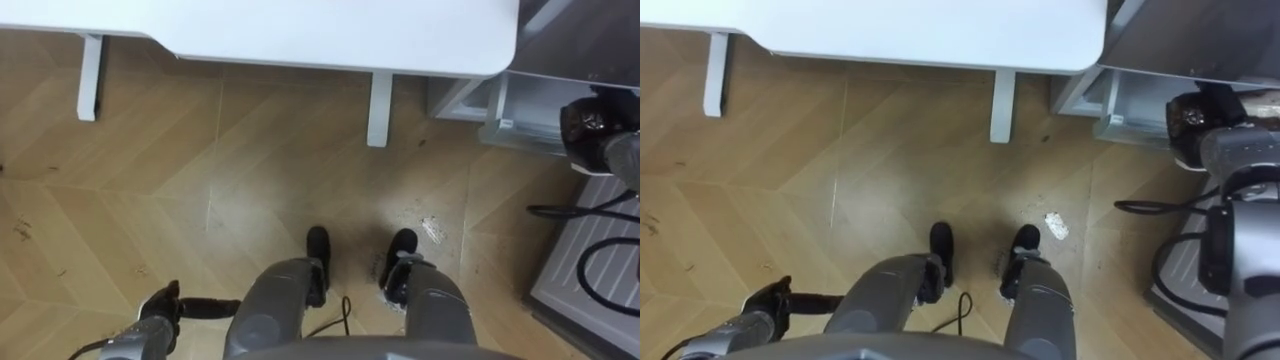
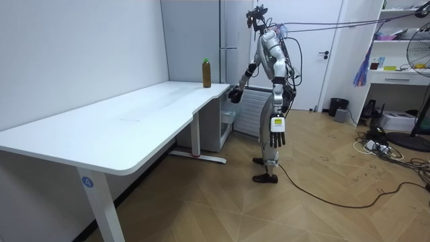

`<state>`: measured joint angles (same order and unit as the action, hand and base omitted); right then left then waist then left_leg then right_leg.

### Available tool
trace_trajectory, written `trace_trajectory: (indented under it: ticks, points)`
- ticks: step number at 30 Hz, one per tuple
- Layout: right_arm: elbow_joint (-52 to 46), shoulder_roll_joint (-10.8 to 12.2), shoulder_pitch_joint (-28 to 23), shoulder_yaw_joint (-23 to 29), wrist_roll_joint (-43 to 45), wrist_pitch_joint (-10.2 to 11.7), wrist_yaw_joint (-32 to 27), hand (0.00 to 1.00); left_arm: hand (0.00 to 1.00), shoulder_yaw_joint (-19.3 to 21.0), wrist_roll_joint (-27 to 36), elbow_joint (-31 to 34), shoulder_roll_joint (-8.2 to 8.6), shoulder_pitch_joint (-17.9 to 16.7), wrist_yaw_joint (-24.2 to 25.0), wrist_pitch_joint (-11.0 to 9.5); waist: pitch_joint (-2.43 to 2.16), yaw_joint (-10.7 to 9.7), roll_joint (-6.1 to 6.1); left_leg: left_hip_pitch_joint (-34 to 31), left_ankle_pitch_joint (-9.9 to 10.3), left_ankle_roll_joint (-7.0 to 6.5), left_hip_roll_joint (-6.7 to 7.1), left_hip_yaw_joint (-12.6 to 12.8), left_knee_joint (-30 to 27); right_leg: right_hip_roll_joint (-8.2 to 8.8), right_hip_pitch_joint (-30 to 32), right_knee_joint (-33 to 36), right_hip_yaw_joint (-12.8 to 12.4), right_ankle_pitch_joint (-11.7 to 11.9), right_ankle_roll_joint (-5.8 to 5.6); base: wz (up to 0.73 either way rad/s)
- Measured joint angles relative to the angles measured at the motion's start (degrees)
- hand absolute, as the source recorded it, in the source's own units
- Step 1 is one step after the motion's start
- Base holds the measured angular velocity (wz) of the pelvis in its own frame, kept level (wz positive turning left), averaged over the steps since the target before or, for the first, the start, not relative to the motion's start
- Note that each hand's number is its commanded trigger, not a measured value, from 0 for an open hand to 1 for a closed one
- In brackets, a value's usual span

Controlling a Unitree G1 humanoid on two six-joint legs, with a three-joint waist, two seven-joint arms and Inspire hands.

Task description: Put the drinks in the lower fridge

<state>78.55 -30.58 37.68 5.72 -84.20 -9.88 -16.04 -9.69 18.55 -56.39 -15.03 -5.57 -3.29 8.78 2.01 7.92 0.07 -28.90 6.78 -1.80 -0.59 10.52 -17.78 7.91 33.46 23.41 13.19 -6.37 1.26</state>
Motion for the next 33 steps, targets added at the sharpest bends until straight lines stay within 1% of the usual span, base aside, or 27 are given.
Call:
trace_trajectory:
  ticks: [3,9,11,12,13,22,28,30,33]
  points:
    - [0.0,0.0,0.0,0.0,0.1,0.0,0.1,1.0,0.0,-0.1,0.0,0.0,-0.01,-0.3,0.1,-0.1,0.01,0.3,-0.03,0.0,-0.1,-0.08,-0.43,0.5,0.0,-0.13,-0.1,-0.8,-0.2,0.3,0.01,-0.06]
    - [0.0,0.0,0.0,-0.2,0.4,0.0,1.2,1.0,0.0,-0.1,0.0,-1.5,-0.01,-0.5,0.5,-0.4,0.01,0.3,-0.03,0.0,-0.3,-0.06,-0.55,0.6,0.4,-0.93,-0.4,-1.7,-0.3,1.3,0.05,-0.01]
    - [0.0,0.0,0.0,-0.6,0.5,0.1,1.3,1.0,0.0,-0.1,0.0,-1.4,-0.01,-0.7,0.6,-0.4,0.02,0.2,-0.05,0.0,-0.3,-0.05,-0.65,0.6,0.6,-0.96,-0.4,-1.8,-0.3,1.3,0.04,0.0]
    - [0.0,0.0,0.0,-1.1,0.5,0.1,1.3,0.52,0.0,-0.1,0.0,-1.4,-0.01,-0.7,0.7,-0.3,0.02,0.2,-0.04,0.0,-0.3,-0.05,-0.65,0.5,0.6,-0.95,-0.4,-1.8,-0.3,1.3,0.04,0.0]
    - [0.0,0.0,0.0,-1.2,0.6,0.0,1.3,0.0,0.0,-0.1,0.0,-1.4,-0.01,-0.7,0.7,-0.3,0.02,0.2,-0.04,0.0,-0.3,-0.05,-0.64,0.5,0.6,-0.95,-0.4,-1.9,-0.3,1.3,0.04,0.0]
    - [-0.1,0.0,0.0,-2.1,0.0,0.1,3.0,0.0,0.0,-0.3,0.0,-1.0,-0.09,-0.7,0.7,-0.6,0.04,0.2,-0.07,0.0,-0.3,-0.06,-0.63,0.6,0.6,-0.92,-0.4,-1.9,-0.4,1.3,-0.03,0.0]
    - [-0.2,0.0,0.0,-2.3,0.0,0.1,3.1,0.0,0.0,-1.3,-0.1,-0.5,-0.89,-1.1,1.0,-0.6,0.05,0.2,-0.1,0.0,-0.3,-0.06,-0.73,0.6,0.5,-0.85,-0.4,-2.0,-0.5,1.3,-0.03,0.0]
    - [-0.2,0.0,0.0,-2.3,0.0,0.1,3.4,0.0,0.0,-1.9,-0.1,0.4,-1.52,-1.7,1.0,-0.6,0.06,0.2,-0.13,0.0,-0.3,-0.06,-0.74,0.7,0.5,-0.85,-0.4,-2.0,-0.5,1.3,-0.03,0.0]
    - [-0.2,0.0,0.0,-2.4,-0.4,0.1,4.1,0.0,0.0,-1.9,-0.1,0.7,-1.6,-1.8,1.0,-0.6,0.06,0.2,-0.14,0.0,-0.3,-0.06,-0.73,0.7,0.5,-0.85,-0.4,-2.0,-0.5,1.3,-0.03,0.0]
